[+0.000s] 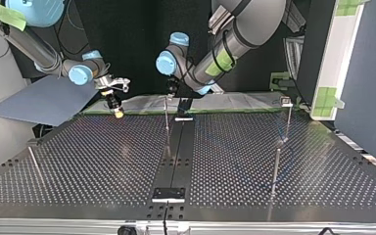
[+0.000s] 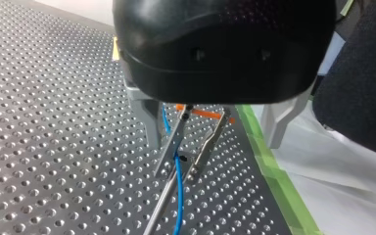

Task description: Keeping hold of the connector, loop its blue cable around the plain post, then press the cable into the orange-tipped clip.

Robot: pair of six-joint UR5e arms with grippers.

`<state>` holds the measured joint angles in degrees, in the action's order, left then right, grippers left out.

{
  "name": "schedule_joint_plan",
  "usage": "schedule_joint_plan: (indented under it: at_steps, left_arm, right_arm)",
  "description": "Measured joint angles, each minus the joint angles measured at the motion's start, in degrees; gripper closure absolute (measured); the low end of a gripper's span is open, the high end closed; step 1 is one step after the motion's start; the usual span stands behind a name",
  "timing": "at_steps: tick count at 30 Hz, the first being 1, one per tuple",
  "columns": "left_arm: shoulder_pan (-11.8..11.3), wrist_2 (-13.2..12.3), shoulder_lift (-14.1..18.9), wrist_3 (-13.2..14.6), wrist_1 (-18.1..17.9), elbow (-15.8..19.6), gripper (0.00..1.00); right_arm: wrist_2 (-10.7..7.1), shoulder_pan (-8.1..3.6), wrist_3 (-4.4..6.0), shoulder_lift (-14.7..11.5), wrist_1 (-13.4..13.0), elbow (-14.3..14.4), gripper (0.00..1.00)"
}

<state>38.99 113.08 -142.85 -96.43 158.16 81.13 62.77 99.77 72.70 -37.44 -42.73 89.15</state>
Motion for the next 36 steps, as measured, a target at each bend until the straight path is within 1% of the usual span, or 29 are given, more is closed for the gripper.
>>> schedule_joint_plan:
  at_steps: [6,15,19,25,29,32,36]
  left_arm:
    - [-0.08,0.14,0.0,1.25,0.1,-0.01,0.0]
    - [-0.1,0.23,0.01,1.5,0.3,-0.01,0.0]
    - [0.06,0.48,0.37,1.91,1.26,-0.21,0.0]
    - [1.58,2.13,3.13,2.53,4.45,-0.02,0.0]
    - [3.33,4.15,5.47,2.3,6.62,1.33,0.0]
    - [3.67,5.0,7.3,1.43,6.54,3.0,0.0]
    - [3.59,5.46,9.74,0.34,4.69,5.4,0.0]
  right_arm:
    - [0.0,-0.01,0.0,0.02,0.0,-0.02,1.0]
    - [0.0,-0.03,0.0,0.03,-0.11,0.0,1.0]
    - [-0.01,-0.04,0.0,0.05,-0.13,0.01,1.0]
    - [0.0,0.0,0.0,0.15,-0.16,0.0,1.0]
    - [-0.1,0.02,0.0,0.23,-0.21,-0.01,1.0]
    - [-0.53,0.02,0.0,0.36,-0.28,-0.01,1.0]
    - [-0.81,0.05,0.0,0.52,-0.27,-0.03,1.0]
